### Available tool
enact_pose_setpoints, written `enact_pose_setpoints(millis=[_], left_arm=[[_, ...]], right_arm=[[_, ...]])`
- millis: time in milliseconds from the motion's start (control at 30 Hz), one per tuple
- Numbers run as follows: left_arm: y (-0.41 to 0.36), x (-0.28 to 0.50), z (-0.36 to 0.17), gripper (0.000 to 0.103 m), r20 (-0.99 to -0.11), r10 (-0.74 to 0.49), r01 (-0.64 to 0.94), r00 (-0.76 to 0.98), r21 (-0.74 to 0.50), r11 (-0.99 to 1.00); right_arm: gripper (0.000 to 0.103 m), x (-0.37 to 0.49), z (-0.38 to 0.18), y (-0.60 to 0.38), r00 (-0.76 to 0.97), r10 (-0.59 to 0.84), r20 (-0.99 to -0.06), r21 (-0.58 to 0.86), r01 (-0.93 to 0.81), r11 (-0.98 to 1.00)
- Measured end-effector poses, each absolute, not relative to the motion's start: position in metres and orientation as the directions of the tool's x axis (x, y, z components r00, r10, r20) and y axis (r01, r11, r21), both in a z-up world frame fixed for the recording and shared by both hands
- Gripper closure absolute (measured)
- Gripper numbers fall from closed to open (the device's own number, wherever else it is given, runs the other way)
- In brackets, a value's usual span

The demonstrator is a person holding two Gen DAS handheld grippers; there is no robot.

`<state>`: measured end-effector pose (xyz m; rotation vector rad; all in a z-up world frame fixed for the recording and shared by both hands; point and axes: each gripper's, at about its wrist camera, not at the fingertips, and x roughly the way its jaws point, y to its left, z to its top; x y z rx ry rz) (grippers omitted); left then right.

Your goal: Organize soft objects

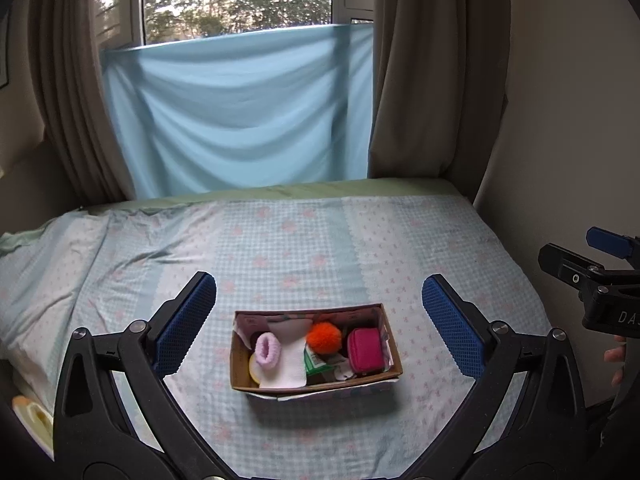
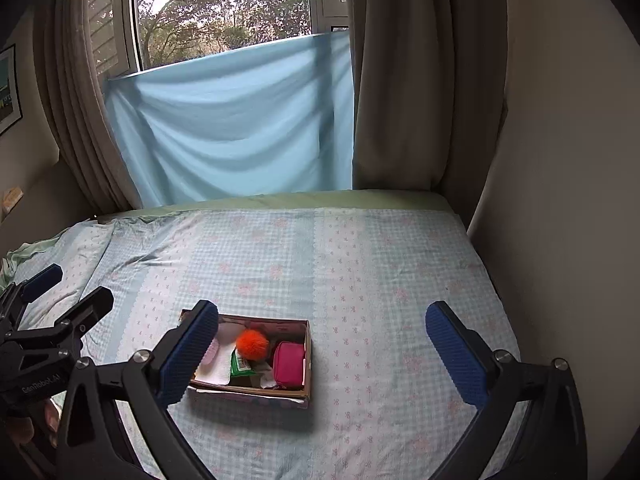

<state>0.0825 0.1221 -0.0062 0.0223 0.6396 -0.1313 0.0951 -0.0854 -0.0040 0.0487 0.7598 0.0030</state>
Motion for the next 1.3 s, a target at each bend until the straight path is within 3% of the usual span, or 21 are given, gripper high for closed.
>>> enact_pose_setpoints(millis=[533, 1300], left_arm=[[0.109, 0.039, -0.001, 0.0, -0.55, -0.119, 0.125, 0.827, -0.028, 0.992], [0.098, 0.034, 0.0, 0.0, -0.53, -0.096, 0.107, 0.842, -0.011, 0.994]], right_arm=[[0.0, 0.047, 0.005, -0.109, 0.766, -0.012, -0.643, 0.035, 0.045, 0.998], [0.0, 0.046, 0.008, -0.114, 0.769, -0.019, -0.638, 0.033, 0.052, 0.998]])
